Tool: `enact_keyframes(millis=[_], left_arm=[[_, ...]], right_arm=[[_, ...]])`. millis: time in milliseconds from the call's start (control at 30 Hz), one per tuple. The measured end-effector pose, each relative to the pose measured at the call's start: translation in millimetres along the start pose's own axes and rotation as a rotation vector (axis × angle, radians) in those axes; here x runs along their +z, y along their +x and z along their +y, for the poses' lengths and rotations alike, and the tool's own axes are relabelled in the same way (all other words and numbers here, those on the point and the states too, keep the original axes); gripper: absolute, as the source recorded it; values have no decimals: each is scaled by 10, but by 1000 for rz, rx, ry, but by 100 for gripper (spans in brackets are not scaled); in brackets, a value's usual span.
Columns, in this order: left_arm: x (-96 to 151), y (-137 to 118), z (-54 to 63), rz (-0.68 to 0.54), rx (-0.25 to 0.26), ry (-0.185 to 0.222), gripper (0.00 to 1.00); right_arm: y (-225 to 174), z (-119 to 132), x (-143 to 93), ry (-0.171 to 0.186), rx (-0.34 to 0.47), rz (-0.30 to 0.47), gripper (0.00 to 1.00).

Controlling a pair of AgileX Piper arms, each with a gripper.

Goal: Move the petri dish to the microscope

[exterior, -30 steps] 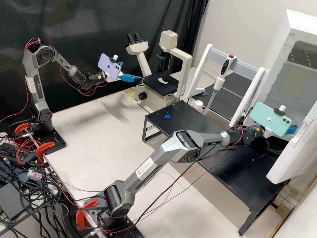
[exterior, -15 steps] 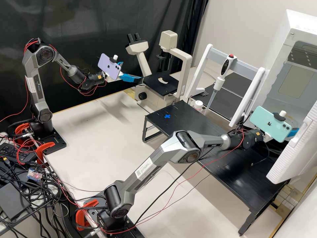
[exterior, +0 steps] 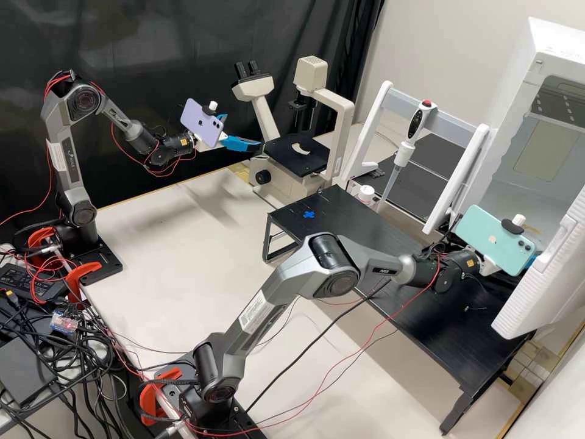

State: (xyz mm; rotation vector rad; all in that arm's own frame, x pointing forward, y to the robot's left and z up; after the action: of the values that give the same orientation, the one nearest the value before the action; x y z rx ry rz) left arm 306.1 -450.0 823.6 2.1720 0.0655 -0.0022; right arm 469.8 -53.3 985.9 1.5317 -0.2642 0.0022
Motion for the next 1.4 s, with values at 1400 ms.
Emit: enact_keyframes(millis=[1400], left_arm=[[0, 0, 0, 0, 0, 0, 100]], right_arm=[[-2328, -1015, -1364, -26, -135, 547, 0]])
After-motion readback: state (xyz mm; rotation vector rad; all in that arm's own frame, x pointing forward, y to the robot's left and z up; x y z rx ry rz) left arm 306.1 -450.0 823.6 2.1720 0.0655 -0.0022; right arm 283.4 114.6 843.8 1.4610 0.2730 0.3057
